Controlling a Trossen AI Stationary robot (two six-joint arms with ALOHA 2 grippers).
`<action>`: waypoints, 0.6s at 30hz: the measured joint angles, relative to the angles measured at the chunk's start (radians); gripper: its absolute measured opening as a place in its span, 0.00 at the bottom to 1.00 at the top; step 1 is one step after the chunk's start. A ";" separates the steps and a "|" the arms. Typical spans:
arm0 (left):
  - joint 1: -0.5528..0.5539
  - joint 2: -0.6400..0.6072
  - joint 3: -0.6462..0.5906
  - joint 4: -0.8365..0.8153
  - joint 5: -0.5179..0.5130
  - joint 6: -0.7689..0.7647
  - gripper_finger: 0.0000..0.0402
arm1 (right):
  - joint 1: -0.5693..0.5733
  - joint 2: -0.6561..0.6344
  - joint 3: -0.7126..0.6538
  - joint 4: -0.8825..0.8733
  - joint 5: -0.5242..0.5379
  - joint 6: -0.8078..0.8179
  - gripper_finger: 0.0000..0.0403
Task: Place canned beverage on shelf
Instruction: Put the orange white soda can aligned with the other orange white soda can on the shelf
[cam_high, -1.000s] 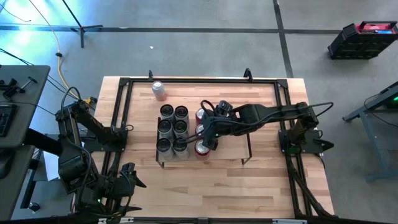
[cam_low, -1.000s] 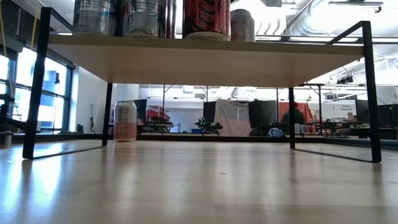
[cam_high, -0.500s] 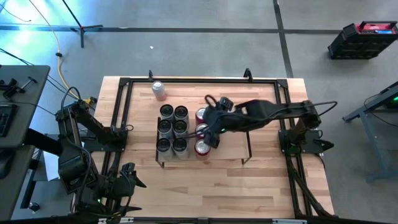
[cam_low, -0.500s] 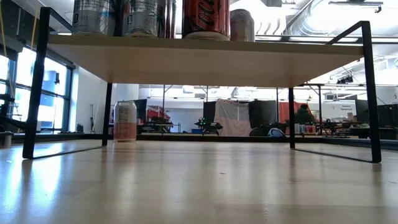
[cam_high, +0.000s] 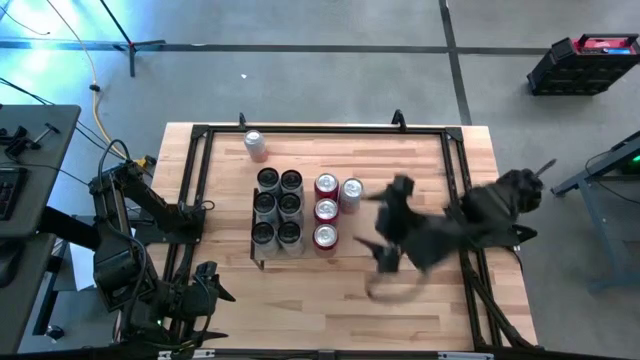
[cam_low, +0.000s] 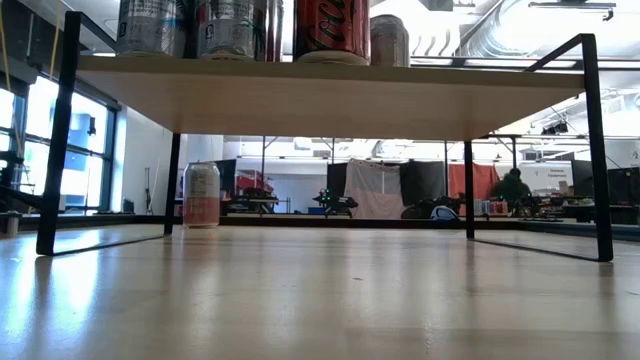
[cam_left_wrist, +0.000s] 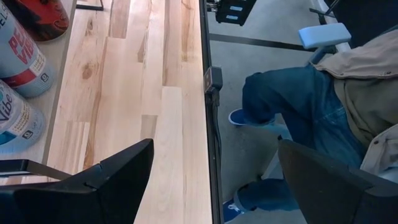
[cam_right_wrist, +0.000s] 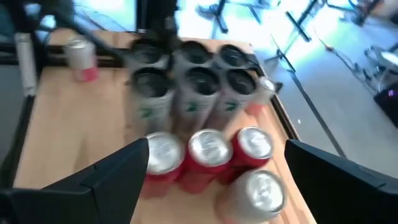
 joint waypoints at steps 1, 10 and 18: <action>0.000 0.000 0.000 0.000 0.000 0.000 0.83 | 0.034 -0.001 -0.009 0.006 0.016 0.006 0.90; 0.000 0.000 0.000 0.000 0.000 0.020 0.83 | 0.323 -0.001 -0.216 0.053 0.122 0.062 0.90; 0.003 0.000 0.000 0.020 -0.038 0.264 0.83 | 0.441 -0.002 -0.301 0.075 0.221 0.291 0.90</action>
